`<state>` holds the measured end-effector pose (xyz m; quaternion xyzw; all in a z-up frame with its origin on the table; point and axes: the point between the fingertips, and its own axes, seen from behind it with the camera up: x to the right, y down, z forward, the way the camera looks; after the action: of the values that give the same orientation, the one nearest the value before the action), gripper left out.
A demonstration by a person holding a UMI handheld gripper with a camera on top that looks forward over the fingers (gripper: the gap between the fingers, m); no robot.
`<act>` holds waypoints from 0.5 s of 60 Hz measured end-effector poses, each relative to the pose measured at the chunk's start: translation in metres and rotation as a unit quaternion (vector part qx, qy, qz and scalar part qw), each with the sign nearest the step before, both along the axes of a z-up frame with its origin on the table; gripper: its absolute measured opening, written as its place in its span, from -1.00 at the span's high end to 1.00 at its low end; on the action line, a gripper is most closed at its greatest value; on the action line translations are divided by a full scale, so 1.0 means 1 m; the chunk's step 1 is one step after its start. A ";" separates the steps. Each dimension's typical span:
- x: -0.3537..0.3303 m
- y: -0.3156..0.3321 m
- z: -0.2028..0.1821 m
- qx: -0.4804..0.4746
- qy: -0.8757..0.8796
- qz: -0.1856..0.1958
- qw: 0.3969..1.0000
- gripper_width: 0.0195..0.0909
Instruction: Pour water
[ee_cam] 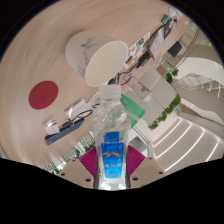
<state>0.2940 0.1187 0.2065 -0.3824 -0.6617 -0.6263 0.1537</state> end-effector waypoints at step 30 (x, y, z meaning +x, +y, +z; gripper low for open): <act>-0.014 -0.018 0.120 0.185 0.804 -0.019 0.565 0.48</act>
<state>0.2796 0.1012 0.3266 -0.7039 -0.1267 -0.1716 0.6775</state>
